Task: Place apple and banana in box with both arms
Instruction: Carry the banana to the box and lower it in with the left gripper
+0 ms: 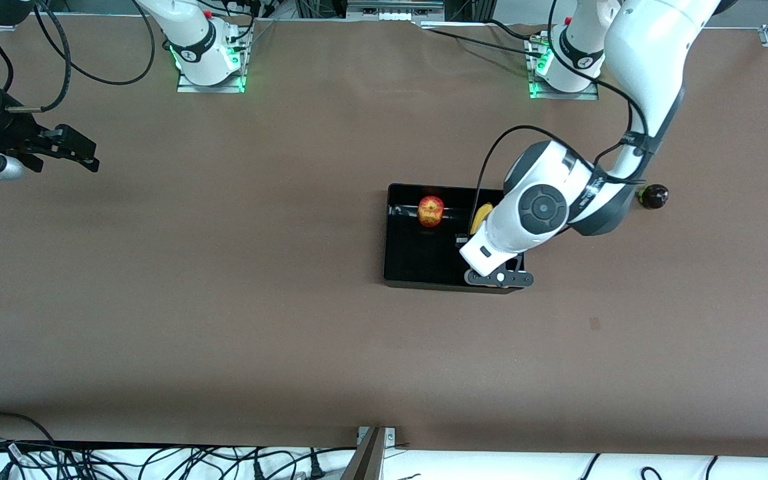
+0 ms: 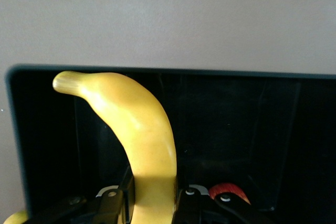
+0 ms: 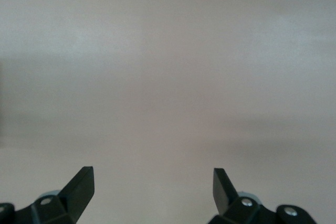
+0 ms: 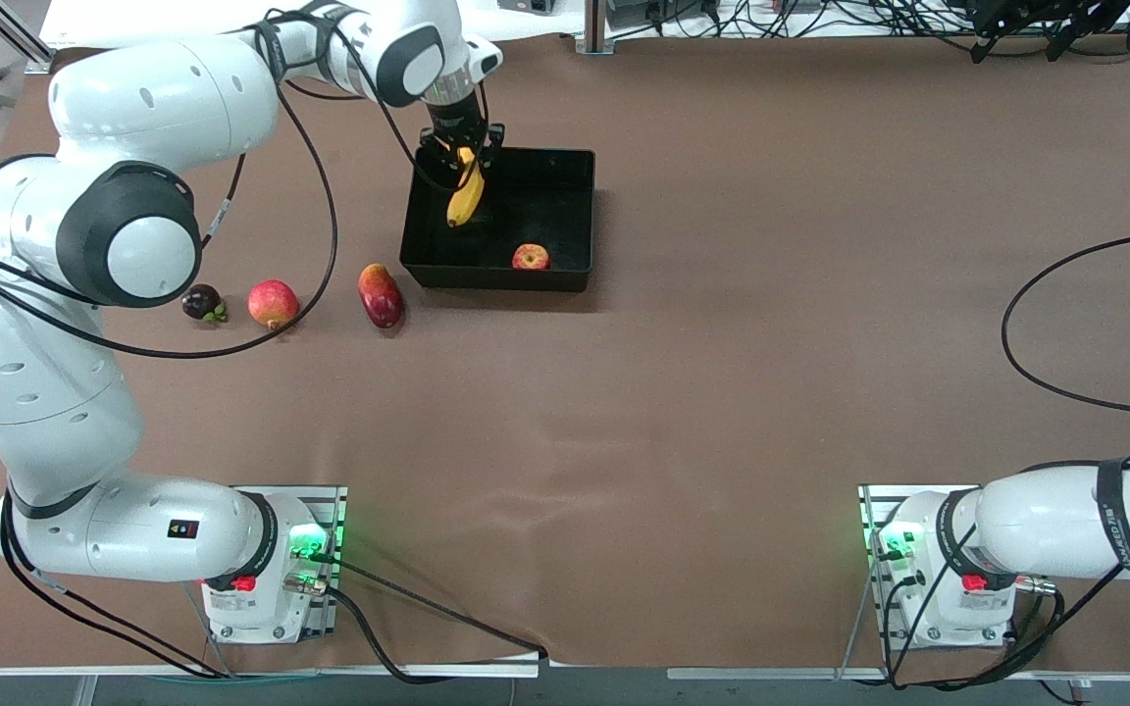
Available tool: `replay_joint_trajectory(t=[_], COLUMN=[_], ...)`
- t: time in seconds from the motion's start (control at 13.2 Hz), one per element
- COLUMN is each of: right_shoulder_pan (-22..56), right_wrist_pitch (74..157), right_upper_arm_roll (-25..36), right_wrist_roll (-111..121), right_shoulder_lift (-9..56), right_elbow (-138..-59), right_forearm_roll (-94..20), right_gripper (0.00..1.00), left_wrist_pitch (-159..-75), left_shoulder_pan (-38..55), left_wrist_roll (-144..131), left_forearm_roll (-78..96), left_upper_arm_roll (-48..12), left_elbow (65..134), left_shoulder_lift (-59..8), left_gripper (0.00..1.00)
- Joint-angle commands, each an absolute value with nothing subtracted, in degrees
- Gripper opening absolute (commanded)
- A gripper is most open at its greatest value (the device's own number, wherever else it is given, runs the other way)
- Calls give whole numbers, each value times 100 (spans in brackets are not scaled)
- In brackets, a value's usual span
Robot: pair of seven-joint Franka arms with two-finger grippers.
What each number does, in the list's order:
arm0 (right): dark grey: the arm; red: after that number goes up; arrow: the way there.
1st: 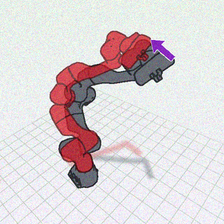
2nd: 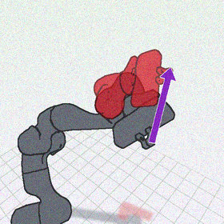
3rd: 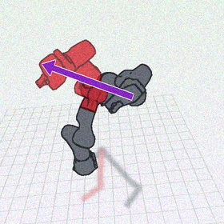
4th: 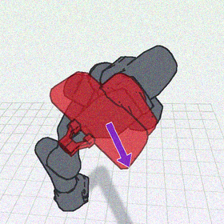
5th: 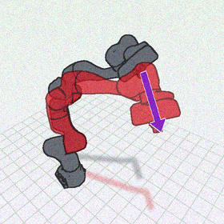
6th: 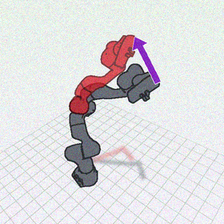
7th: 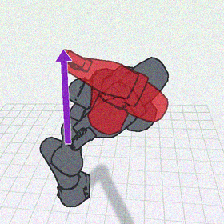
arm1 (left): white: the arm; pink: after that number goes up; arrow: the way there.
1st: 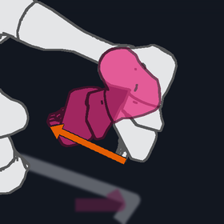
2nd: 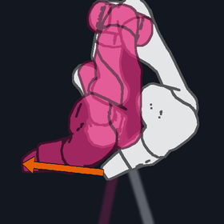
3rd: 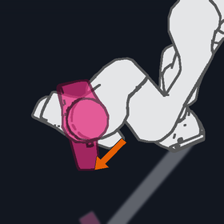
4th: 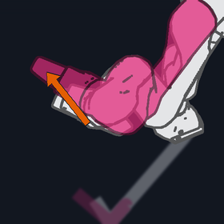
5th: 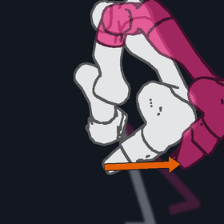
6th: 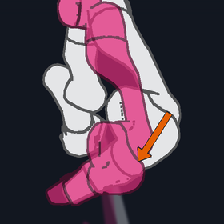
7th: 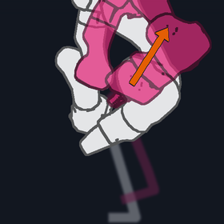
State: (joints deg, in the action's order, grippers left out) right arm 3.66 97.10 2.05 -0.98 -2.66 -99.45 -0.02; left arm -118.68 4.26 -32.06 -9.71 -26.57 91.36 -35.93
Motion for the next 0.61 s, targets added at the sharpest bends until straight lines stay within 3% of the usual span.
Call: replay_joint_trajectory(t=[0.0,0.38,0.53], right_shoulder_pan=[325,325,325], right_wrist_pitch=[9686,9686,9686], right_upper_arm_roll=[158,158,158], right_wrist_roll=[-114,-114,-114], right_shoulder_lift=[-237,-237,-237], right_elbow=[-9844,-9844,-9844], right_forearm_roll=[9,9,9], right_gripper=[100,100,100], left_wrist_pitch=[-12311,-13243,-13586], left_shoulder_pan=[439,466,457], left_wrist_roll=[-3585,-4096,-4096], left_forearm_roll=[-1344,-1933,-2082], left_upper_arm_roll=[-2716,-2707,-2681], left_elbow=[9456,9957,10080], left_shoulder_lift=[-3586,-3814,-3998], left_gripper=[0,0,16])
